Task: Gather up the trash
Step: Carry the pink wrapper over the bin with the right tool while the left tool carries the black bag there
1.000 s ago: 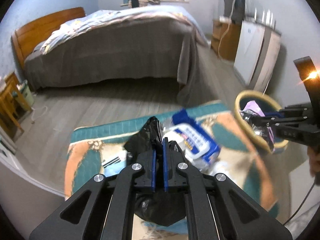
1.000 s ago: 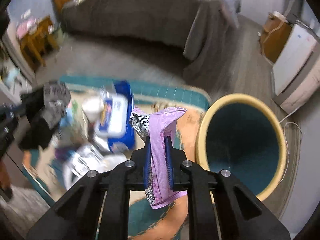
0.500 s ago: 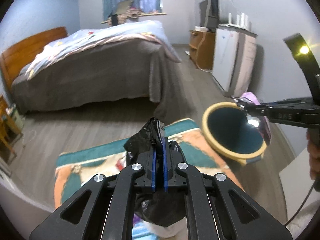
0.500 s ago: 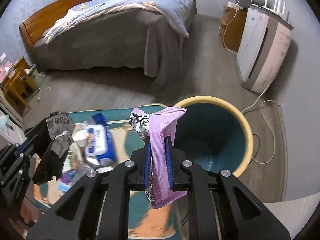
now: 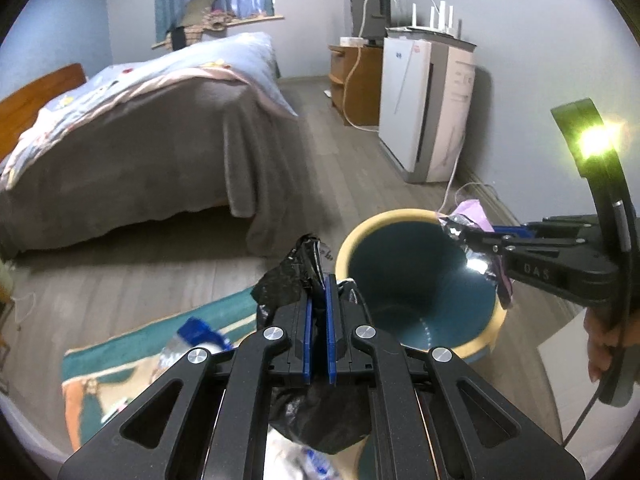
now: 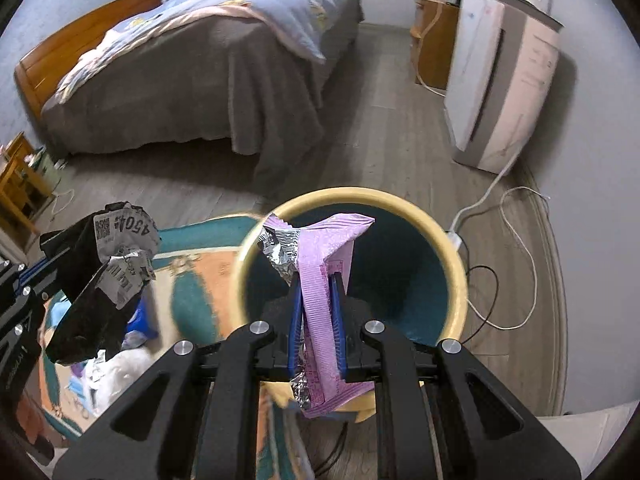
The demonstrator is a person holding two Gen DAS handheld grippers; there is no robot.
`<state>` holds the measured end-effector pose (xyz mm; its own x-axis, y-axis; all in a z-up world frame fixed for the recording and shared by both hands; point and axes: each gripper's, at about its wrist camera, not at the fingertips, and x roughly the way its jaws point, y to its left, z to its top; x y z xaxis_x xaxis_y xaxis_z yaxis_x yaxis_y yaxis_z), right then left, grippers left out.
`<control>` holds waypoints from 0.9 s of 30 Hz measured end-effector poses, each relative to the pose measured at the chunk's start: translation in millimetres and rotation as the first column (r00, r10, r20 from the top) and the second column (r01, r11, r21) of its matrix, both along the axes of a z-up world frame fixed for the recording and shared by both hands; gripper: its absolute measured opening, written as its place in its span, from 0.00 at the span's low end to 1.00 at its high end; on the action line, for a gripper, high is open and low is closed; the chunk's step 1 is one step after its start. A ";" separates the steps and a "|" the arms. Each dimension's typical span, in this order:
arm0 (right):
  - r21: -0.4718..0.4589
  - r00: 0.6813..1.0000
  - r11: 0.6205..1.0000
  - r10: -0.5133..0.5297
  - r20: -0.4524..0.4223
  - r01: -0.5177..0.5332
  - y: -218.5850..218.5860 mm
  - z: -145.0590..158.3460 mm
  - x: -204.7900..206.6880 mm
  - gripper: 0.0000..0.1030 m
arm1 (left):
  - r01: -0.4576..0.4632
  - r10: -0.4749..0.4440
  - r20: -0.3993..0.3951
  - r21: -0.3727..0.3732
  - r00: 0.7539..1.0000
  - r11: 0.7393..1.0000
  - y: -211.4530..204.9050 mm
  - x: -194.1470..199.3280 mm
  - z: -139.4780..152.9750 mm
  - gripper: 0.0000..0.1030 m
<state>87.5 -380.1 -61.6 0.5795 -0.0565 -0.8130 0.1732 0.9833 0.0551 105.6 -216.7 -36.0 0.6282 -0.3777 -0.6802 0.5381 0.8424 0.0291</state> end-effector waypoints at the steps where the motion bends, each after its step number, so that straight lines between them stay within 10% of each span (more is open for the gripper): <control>1: -0.007 1.000 1.000 -0.011 -0.004 0.011 -5.6 -3.8 0.7 0.13 | 0.006 -0.006 -0.001 0.004 1.000 1.000 -4.2 1.9 -1.6 0.06; 20: 0.083 0.989 0.986 -0.145 0.015 0.144 -59.5 -35.0 11.2 0.13 | 0.158 -0.158 -0.033 0.005 0.987 0.987 -83.3 29.4 -44.7 0.07; 27: 0.098 0.981 0.977 -0.191 -0.020 0.192 -71.8 -50.0 12.2 0.39 | 0.167 -0.168 -0.055 -0.012 0.984 0.986 -90.1 31.7 -50.6 0.23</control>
